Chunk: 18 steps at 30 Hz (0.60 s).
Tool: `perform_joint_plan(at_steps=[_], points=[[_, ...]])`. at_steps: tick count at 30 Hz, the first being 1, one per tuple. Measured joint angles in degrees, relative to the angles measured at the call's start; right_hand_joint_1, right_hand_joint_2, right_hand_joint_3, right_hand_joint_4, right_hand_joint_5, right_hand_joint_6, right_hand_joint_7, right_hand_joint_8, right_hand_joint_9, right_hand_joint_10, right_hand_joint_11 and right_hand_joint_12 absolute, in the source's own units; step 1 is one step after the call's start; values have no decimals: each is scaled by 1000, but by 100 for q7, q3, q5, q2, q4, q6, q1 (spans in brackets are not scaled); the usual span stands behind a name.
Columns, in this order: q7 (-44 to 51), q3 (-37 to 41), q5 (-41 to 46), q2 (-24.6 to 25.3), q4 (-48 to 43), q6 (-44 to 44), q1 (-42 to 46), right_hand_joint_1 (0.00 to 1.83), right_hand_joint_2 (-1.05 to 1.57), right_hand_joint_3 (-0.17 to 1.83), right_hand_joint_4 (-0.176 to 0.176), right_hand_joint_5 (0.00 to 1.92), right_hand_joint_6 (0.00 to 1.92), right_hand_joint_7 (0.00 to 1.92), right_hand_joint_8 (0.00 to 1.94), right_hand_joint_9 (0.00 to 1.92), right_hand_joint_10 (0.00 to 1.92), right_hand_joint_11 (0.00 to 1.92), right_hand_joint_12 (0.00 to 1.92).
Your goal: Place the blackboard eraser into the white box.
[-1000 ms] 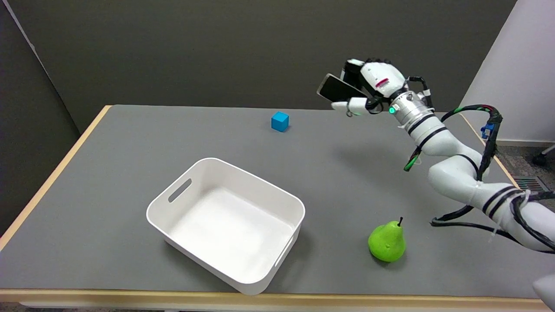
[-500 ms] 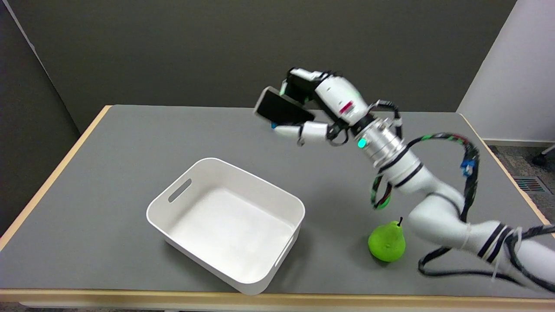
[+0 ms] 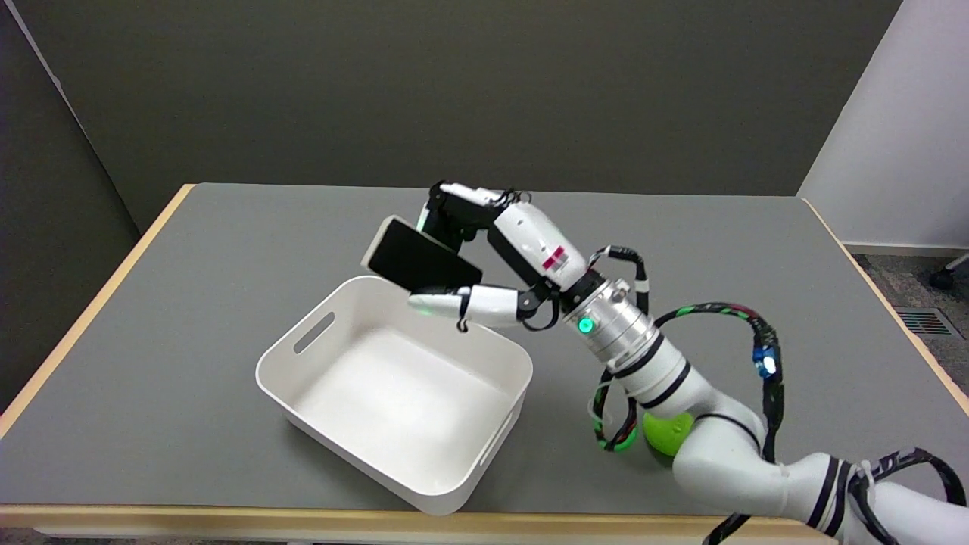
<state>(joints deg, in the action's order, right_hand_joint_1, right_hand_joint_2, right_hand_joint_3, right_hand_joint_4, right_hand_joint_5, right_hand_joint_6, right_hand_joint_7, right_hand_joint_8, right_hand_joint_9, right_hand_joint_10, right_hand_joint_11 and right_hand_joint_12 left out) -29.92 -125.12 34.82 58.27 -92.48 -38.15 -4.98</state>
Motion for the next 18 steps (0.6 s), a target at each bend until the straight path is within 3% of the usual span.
perform_joint_plan(at_steps=[4,5,6,7,9,11,18], points=[[-59,-155,107,101,-18,-18,55,1185,1282,0,-176,512,1516,853,1412,794,1285,434,1910],[-72,-181,136,120,-18,-18,65,1071,1192,173,-146,485,1369,792,1263,736,1252,403,1897],[-85,-208,168,140,-17,-18,73,801,959,614,-73,426,1004,650,897,598,1177,346,1873],[-99,-234,208,161,-9,-18,82,616,808,880,-25,376,741,547,650,488,1106,325,1816],[-125,-275,284,191,30,-18,96,514,758,871,-8,303,544,451,529,351,971,376,1595],[-147,-304,375,216,79,-1,102,350,634,943,14,180,423,195,339,116,727,109,1292],[-302,-356,597,222,206,222,67,333,583,916,23,96,394,62,159,5,391,-1,1103]])
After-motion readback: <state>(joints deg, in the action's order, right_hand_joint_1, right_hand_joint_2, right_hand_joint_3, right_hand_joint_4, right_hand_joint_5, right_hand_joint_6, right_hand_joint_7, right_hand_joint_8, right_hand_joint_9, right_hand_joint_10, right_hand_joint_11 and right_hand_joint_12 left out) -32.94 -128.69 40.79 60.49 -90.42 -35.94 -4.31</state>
